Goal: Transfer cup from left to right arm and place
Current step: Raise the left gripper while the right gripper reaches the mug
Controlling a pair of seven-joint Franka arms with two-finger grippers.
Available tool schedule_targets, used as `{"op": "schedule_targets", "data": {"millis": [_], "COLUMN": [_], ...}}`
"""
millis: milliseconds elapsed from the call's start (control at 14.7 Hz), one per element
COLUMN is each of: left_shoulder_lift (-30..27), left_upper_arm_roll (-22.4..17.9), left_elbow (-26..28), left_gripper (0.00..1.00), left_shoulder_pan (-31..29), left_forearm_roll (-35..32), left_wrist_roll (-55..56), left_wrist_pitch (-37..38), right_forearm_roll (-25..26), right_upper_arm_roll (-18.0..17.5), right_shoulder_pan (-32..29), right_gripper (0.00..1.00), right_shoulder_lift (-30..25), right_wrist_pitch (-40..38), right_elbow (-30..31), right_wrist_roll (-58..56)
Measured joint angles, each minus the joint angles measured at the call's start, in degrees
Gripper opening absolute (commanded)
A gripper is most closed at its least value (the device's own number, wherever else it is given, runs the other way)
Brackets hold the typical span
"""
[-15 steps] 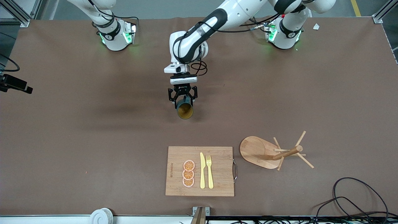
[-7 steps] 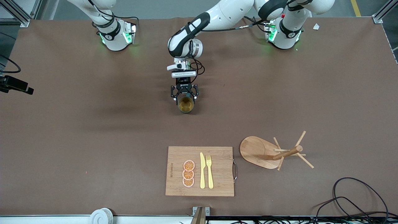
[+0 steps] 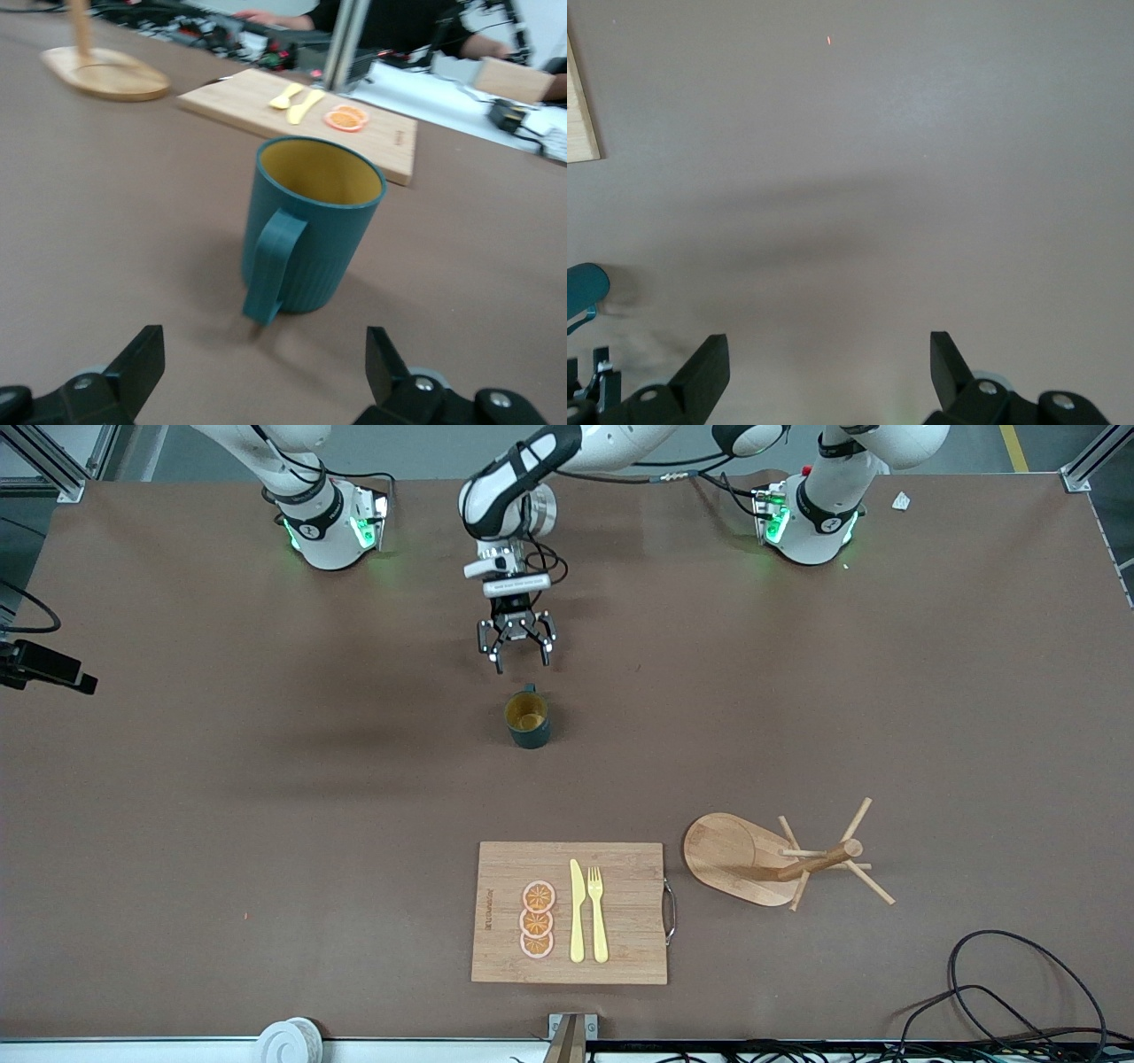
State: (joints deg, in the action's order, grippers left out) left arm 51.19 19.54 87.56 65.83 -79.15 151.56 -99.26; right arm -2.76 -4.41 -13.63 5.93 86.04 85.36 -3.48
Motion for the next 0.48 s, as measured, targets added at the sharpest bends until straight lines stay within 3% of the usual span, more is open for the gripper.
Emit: {"op": "schedule_targets", "data": {"millis": [272, 476], "left_shoulder_lift": [-6.07, -13.80], "left_upper_arm_roll": [1.99, 1.85], "left_elbow": [-0.53, -1.36], "left_gripper": [1.00, 1.00], "left_shoulder_pan": [-0.05, -1.68], "left_forearm_roll": [13.54, 23.83], "left_wrist_roll": [-5.82, -13.93], "left_wrist_pitch": [4.55, 7.53], "right_forearm_roll": [2.51, 2.69], "right_upper_arm_roll": [-0.31, -0.40], "right_shoulder_pan": [5.10, 7.70], "right_gripper": [1.00, 1.00], "right_shoulder_lift": [0.14, 0.30], "right_wrist_pitch": [-0.02, 2.15], "right_elbow": [2.52, 6.51], "right_wrist_roll": [7.48, 11.38]}}
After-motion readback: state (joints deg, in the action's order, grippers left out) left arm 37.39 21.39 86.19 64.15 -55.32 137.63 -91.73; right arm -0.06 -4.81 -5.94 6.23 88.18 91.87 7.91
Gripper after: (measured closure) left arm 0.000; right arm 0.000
